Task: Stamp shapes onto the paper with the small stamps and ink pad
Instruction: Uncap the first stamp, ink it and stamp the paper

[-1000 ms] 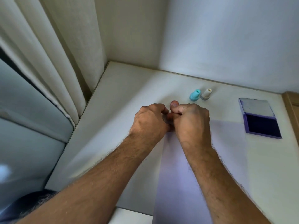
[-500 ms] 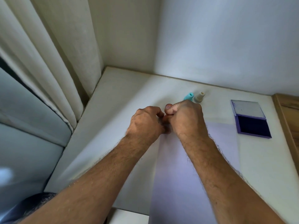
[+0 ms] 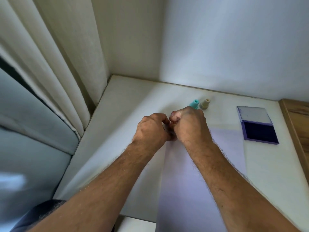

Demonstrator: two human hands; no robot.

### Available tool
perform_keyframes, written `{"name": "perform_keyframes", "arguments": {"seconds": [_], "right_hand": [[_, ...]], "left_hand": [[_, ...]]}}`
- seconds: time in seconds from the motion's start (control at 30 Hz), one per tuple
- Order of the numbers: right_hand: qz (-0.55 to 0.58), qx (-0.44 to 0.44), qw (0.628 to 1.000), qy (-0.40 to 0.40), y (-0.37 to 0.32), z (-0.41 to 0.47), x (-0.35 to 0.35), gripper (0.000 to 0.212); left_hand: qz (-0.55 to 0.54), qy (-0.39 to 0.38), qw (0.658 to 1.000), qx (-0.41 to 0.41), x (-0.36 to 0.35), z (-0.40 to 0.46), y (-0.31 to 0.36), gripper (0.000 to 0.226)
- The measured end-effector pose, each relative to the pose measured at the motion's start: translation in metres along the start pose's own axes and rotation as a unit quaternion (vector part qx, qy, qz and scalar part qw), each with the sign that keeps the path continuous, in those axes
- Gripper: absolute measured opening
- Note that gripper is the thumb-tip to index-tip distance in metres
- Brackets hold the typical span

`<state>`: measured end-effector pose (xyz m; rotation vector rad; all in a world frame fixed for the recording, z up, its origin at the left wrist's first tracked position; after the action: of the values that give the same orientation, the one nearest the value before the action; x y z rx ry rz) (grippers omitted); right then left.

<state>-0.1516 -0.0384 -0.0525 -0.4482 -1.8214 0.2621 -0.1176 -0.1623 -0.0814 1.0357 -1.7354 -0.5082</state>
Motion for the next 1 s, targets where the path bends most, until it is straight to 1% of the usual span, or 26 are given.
{"name": "perform_keyframes", "arguments": {"seconds": [0.1, 0.13, 0.17, 0.2, 0.23, 0.33, 0.43, 0.57, 0.67, 0.73, 0.8, 0.87, 0.93, 1.0], "right_hand": [[0.023, 0.042, 0.997, 0.06, -0.001, -0.014, 0.004, 0.01], [0.045, 0.053, 0.995, 0.069, 0.0, -0.019, 0.003, 0.011], [0.066, 0.06, 0.993, 0.072, 0.003, -0.022, 0.0, 0.016], [0.088, 0.062, 0.992, 0.073, 0.005, -0.024, -0.002, 0.023], [0.112, 0.061, 0.989, 0.077, 0.008, -0.026, -0.002, 0.025], [0.205, 0.044, 0.972, 0.11, 0.02, -0.033, 0.006, 0.019], [0.32, -0.013, 0.939, 0.125, 0.044, -0.039, 0.013, 0.018], [0.468, -0.1, 0.873, 0.096, 0.076, -0.047, 0.008, 0.025], [0.526, -0.13, 0.838, 0.068, 0.088, -0.056, 0.01, 0.023], [0.545, -0.142, 0.824, 0.058, 0.097, -0.062, 0.011, 0.019], [0.561, -0.152, 0.812, 0.053, 0.105, -0.064, 0.011, 0.017], [0.58, -0.157, 0.798, 0.046, 0.109, -0.06, 0.009, 0.017], [0.583, -0.152, 0.797, 0.038, 0.109, -0.053, 0.007, 0.017], [0.581, -0.142, 0.801, 0.029, 0.107, -0.046, 0.005, 0.018]], "left_hand": [[-0.003, 0.003, 1.0, 0.005, 0.002, 0.0, 0.0, 0.04], [-0.005, 0.004, 1.0, 0.007, 0.003, 0.0, 0.0, 0.04], [-0.008, 0.006, 1.0, 0.009, 0.004, 0.0, -0.001, 0.039], [-0.011, 0.008, 1.0, 0.011, 0.004, 0.0, -0.001, 0.039], [-0.013, 0.011, 1.0, 0.012, 0.005, 0.0, -0.002, 0.038], [-0.005, 0.011, 1.0, 0.004, 0.007, -0.002, -0.001, 0.044], [-0.014, 0.016, 1.0, 0.006, 0.011, -0.003, -0.002, 0.049], [-0.065, 0.054, 0.996, 0.004, 0.018, -0.001, -0.001, 0.037], [-0.094, 0.086, 0.991, -0.029, 0.019, -0.002, 0.01, 0.025], [-0.103, 0.119, 0.985, -0.071, 0.02, -0.002, 0.021, 0.015], [-0.087, 0.131, 0.982, -0.106, 0.019, -0.001, 0.033, 0.015], [-0.025, 0.129, 0.983, -0.129, 0.017, 0.007, 0.044, 0.027], [0.041, 0.12, 0.983, -0.133, 0.016, 0.018, 0.05, 0.039], [0.075, 0.105, 0.985, -0.119, 0.015, 0.028, 0.049, 0.046]]}}
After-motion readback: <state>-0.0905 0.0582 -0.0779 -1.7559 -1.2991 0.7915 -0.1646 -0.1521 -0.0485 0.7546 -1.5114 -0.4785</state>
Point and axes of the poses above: each hand's wrist, its own z-axis towards the middle knuckle, its own x-axis out of the back of the hand, y = z × x, the point moved 10 cm from there along z, towards the middle knuckle, and after that the axes turned 9 degrees about -z, right-handed, at the moved point
